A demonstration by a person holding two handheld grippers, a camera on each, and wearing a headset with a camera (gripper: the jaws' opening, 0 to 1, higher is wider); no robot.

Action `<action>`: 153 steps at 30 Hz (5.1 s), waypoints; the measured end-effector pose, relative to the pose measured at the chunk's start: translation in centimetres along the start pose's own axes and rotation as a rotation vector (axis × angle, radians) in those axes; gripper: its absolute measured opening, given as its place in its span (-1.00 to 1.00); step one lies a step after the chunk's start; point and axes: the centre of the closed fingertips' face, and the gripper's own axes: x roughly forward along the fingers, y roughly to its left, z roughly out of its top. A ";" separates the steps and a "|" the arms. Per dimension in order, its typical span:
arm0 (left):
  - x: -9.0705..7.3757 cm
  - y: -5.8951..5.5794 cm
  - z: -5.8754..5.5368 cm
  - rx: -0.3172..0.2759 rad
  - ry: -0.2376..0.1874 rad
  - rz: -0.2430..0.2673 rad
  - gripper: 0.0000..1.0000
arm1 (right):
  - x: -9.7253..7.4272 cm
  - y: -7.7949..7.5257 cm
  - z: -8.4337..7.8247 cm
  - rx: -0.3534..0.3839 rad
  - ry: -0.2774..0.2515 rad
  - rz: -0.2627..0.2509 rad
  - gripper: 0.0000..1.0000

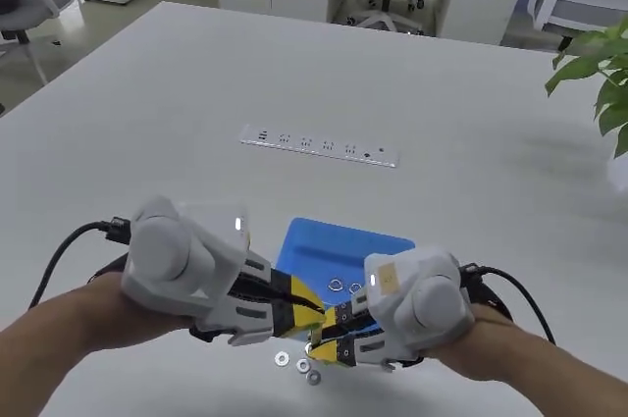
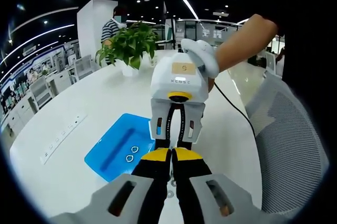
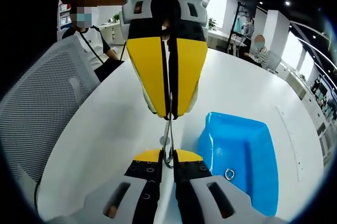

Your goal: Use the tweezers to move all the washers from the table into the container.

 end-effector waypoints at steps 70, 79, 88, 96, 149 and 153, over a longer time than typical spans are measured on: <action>-4.5 1.2 -3.1 -0.280 -0.102 0.185 0.98 | -5.7 -4.5 4.7 0.008 -0.063 -0.100 -0.81; -4.6 1.2 -3.1 -0.282 -0.099 0.192 0.98 | -5.1 -5.6 4.3 0.005 -0.064 -0.106 -0.81; -4.5 1.5 -2.9 -0.270 -0.096 0.200 0.98 | -4.5 -6.5 3.6 0.007 -0.064 -0.107 -0.81; -4.2 2.1 -3.0 -0.261 -0.087 0.200 0.94 | -3.6 -7.1 2.9 0.016 -0.059 -0.100 -0.81; 0.4 8.5 -1.6 -0.056 -0.022 0.133 -0.47 | -0.3 -9.0 -0.9 0.038 -0.032 -0.069 -0.81; 1.1 8.9 -1.5 -0.040 -0.012 0.128 -0.52 | -0.3 -9.0 -0.9 0.036 -0.034 -0.068 -0.81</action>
